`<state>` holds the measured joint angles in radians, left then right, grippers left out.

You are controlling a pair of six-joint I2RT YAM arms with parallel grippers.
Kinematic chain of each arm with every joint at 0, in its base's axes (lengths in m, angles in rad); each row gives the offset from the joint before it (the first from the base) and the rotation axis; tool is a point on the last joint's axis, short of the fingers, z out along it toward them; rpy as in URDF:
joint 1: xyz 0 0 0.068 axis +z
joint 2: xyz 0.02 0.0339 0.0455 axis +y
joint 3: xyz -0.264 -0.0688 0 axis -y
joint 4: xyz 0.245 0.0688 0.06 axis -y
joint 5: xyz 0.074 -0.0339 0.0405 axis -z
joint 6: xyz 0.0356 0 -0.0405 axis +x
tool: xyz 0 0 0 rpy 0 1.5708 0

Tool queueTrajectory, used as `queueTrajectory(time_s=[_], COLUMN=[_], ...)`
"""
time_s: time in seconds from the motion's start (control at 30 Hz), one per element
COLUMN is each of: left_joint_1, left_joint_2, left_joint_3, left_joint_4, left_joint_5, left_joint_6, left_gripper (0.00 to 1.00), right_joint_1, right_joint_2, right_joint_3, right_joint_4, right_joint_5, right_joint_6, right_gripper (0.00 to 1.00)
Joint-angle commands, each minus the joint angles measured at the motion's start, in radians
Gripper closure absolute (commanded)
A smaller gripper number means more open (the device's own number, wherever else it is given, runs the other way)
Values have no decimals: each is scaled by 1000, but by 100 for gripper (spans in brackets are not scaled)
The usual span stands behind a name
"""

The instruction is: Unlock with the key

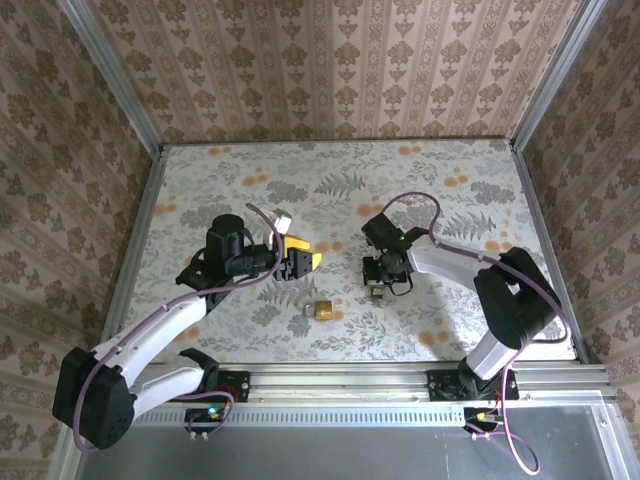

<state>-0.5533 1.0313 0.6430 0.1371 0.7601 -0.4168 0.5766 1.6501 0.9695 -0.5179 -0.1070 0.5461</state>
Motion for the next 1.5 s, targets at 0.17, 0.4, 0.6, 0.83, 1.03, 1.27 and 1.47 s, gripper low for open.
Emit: queueTrajectory(time_s=[0.17,0.4,0.6,0.83,1.03,1.27,1.47], left_joint_1=[28,50,69,53,15,13,16], left_joint_2=[-30,-26,-52,-140,-246,-182,-134], left_joint_3=[-16,-3,-10,-8,-73,-93,-86], left_joint_4=[-48,-87,-93,-323,-364,-296,-280], left_joint_5=[34,-7,-73,-171,-281,-276,-262], left_joint_6=[39,11,-91,-105,-150,-148,-130], left_gripper=[28,25,17,15,11,11,11], right_joint_1=[-15,-26,-27,-51,-341,-423,-450], right_joint_2=[107,55,-138,-246,-18,478,664], right_joint_3=[34,62,73,147,326,795,1032], right_joint_4=[75,11,-50,-186,-186,-278,-346], right_joint_5=[-65,-73,-105,46,96,128,137], right_joint_6=[3,-5,-49,-250,-252,-289,-327], right_gripper=[100,59,25,4,4,27,38])
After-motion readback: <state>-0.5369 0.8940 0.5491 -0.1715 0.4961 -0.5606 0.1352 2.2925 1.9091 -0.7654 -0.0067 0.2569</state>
